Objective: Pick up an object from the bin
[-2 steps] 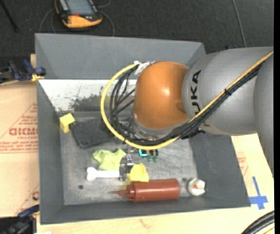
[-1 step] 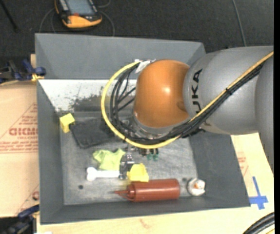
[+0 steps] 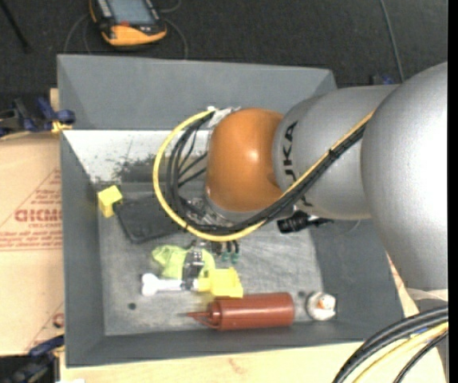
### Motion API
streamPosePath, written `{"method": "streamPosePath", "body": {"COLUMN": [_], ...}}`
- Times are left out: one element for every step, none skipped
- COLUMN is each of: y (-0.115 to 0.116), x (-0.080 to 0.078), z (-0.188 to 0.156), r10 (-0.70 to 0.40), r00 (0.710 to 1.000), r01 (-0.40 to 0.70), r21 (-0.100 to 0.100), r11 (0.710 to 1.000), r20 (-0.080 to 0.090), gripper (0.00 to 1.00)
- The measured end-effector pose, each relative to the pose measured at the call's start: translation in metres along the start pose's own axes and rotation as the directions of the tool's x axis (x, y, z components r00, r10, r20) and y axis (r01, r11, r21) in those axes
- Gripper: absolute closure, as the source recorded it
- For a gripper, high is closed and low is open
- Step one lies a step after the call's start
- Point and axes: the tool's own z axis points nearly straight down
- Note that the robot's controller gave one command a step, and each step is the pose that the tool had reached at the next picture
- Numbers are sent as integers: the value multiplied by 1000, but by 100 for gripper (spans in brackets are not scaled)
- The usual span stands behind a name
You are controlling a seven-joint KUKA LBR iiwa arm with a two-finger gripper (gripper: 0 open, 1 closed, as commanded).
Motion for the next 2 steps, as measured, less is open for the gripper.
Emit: {"method": "streamPosePath", "body": {"y": [19,17], "x": [-39,-34], "z": [57,50], "r10": [-8,-5], "r00": [1000,1000], "r01": [8,5], "r21": [7,0], "r11": [1000,1000], "r20": [-27,-3], "gripper": [0,0]}}
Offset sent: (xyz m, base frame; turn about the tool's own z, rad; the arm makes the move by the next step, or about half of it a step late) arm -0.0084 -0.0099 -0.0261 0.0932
